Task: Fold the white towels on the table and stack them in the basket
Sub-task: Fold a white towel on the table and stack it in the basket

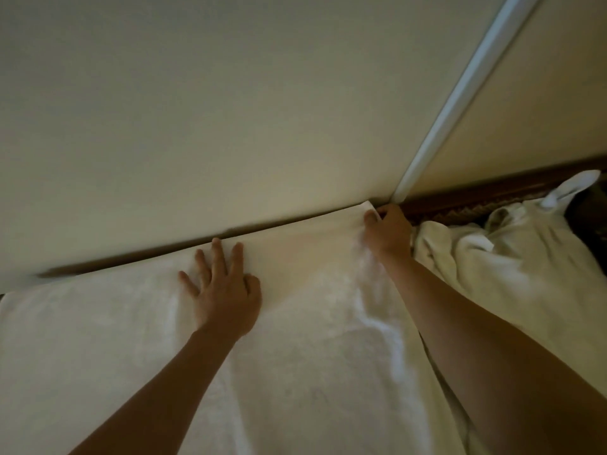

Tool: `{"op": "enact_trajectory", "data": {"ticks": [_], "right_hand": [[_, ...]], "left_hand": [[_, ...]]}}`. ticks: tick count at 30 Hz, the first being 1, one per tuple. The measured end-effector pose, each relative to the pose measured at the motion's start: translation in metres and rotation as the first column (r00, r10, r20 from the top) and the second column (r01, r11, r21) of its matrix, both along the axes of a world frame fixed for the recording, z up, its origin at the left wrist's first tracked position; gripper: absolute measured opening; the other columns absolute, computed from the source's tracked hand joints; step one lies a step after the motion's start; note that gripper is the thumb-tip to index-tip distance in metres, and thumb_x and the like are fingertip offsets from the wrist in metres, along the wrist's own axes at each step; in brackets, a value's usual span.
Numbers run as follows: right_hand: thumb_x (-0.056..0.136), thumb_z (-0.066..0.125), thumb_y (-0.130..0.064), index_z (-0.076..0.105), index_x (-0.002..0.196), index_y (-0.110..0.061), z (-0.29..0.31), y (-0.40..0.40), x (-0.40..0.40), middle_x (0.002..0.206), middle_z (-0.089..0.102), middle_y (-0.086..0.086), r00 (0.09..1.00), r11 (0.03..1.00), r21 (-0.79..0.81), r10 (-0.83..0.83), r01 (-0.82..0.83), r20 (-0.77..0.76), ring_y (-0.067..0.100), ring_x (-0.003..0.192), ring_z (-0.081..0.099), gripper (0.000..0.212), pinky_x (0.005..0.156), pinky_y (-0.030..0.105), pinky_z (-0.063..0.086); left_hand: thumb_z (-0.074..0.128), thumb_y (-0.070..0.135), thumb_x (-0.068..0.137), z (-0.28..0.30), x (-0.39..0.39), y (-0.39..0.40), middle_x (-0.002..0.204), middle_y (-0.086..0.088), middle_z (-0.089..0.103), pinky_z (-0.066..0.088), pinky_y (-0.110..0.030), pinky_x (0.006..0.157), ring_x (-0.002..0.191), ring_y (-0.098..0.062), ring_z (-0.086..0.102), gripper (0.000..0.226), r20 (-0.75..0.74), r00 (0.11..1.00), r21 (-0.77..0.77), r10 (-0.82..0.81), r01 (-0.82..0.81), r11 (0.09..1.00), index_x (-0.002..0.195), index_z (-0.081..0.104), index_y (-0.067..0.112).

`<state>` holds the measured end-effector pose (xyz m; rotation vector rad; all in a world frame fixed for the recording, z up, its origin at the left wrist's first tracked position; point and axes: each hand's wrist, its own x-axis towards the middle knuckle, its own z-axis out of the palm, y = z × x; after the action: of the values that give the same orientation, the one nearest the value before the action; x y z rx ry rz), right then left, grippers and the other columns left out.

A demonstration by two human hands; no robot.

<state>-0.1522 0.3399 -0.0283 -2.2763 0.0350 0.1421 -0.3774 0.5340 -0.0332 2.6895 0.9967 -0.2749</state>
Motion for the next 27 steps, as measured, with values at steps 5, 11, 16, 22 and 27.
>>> {"op": "enact_trajectory", "data": {"ticks": [5,11,16,22,27], "right_hand": [[0.1,0.059,-0.026,0.065,0.106,-0.005,-0.003,-0.003,0.005,0.108,0.069,0.014,1.0,1.0,0.014,0.012,-0.012,-0.01,0.033,0.104,0.061,0.023,0.078,0.028,0.035],[0.097,0.062,-0.03,0.068,0.106,-0.01,-0.006,-0.003,0.012,0.107,0.071,0.008,1.0,1.0,-0.02,-0.009,0.01,0.007,0.028,0.103,0.065,0.023,0.082,0.026,0.038],[0.099,0.059,-0.027,0.062,0.102,-0.011,-0.008,-0.002,0.012,0.108,0.069,0.013,1.0,1.0,-0.023,-0.005,0.004,-0.016,0.034,0.106,0.062,0.016,0.086,0.037,0.047],[0.105,0.05,-0.033,0.059,0.111,-0.009,-0.01,-0.003,0.006,0.117,0.066,0.018,0.999,0.987,-0.16,0.024,-0.018,0.035,0.04,0.112,0.06,0.026,0.083,0.043,0.046],[0.101,0.044,-0.034,0.051,0.134,-0.003,0.001,0.026,-0.039,0.138,0.052,0.026,0.967,0.878,-0.463,0.003,0.12,0.256,0.046,0.128,0.048,0.046,0.095,0.056,0.041]], "left_hand": [[0.016,0.047,0.1,0.008,0.061,-0.074,0.171,-0.003,-0.017,-0.01,-0.06,0.123,0.156,-0.034,-0.017,0.067,0.146,0.917,0.026,-0.372,0.372,0.928,0.163,0.001,0.031],[0.011,0.058,0.105,-0.002,0.119,-0.097,0.171,0.001,-0.013,-0.007,-0.058,0.124,0.157,-0.026,-0.015,0.063,0.027,0.863,0.037,-0.505,0.504,0.863,0.163,0.001,0.035],[0.002,0.063,0.099,-0.004,0.077,-0.034,0.172,0.005,0.004,-0.001,-0.052,0.127,0.158,-0.022,0.001,0.069,0.036,0.919,0.09,-0.392,0.387,0.918,0.163,0.004,0.036],[0.001,0.067,0.096,-0.009,-0.019,0.053,0.172,0.002,0.004,0.004,-0.052,0.127,0.158,-0.019,-0.003,0.076,0.013,0.984,0.103,-0.177,0.175,0.979,0.164,0.007,0.033],[0.004,0.069,0.097,0.0,-0.085,0.093,0.172,-0.001,-0.002,0.001,-0.062,0.124,0.157,-0.033,-0.002,0.078,-0.039,0.986,0.109,0.163,-0.158,0.981,0.164,0.011,0.03]]}}
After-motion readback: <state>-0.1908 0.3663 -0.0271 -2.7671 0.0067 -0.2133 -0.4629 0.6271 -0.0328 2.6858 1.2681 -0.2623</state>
